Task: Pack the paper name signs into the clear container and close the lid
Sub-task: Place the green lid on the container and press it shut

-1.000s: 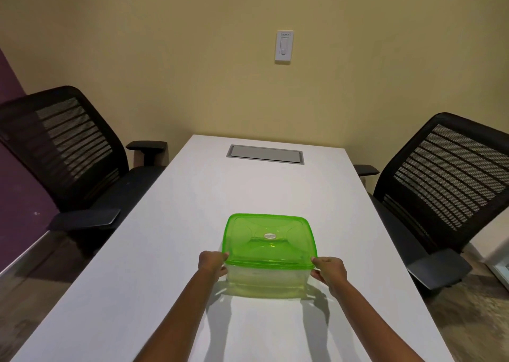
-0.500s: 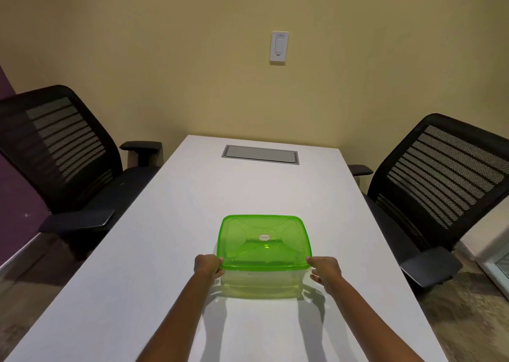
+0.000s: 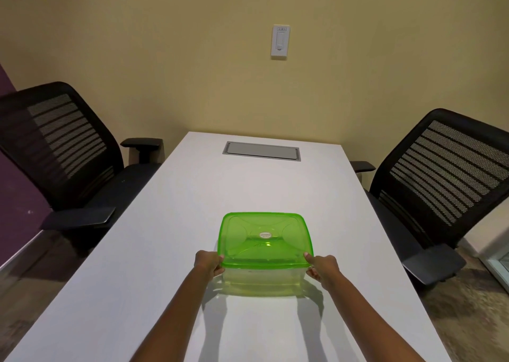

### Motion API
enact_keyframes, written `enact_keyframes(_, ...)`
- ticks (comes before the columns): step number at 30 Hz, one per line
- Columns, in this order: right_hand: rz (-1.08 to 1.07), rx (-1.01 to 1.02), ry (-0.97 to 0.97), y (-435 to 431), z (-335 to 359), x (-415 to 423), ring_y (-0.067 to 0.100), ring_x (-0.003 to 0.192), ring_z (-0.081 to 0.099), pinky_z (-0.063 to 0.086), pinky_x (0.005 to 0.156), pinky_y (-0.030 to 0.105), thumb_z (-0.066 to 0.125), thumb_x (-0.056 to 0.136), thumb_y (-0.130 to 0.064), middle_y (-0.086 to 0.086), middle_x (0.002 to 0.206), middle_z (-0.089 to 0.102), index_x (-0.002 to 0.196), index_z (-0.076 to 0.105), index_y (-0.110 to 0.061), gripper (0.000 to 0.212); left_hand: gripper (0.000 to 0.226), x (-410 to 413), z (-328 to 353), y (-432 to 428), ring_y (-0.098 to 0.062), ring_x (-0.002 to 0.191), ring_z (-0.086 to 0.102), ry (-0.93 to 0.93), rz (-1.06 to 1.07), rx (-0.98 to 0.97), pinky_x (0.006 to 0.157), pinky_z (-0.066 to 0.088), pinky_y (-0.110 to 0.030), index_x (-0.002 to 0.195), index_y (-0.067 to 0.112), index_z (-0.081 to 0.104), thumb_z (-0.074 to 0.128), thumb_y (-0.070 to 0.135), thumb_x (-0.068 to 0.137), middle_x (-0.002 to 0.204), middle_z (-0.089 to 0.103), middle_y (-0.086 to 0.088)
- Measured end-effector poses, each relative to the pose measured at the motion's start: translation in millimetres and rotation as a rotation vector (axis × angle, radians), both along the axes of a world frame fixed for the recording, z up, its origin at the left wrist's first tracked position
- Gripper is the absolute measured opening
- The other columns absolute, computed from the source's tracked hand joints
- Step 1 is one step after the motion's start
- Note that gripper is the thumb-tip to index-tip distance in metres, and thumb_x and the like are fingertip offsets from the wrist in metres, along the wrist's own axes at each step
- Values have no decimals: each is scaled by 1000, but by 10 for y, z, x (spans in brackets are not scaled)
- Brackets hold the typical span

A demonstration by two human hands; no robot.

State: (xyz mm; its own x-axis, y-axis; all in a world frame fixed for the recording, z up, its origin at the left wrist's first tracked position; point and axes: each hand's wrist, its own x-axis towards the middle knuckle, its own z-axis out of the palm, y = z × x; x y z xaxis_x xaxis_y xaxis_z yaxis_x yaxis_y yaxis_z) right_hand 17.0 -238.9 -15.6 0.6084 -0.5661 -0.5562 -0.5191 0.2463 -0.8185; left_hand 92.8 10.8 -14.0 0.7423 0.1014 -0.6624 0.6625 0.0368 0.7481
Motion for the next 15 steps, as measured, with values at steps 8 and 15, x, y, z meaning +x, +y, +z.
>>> enact_keyframes(8,31,33,57,-3,34,41,20,56,43,48,32,21,65,87,-3,13,67,44,62,43,-2,33,31,-23,15,-1,-29,92,50,-10,-31,0,24,41,-17,62,1,46,50,-13,90,78,56,-17)
enact_keyframes(15,44,87,91,12,88,72,22,56,40,37,18,18,58,91,0,12,66,39,69,42,1,27,31,-28,36,-8,-29,88,52,-29,-48,18,22,40,-16,62,1,46,51,-14,89,98,52,-23)
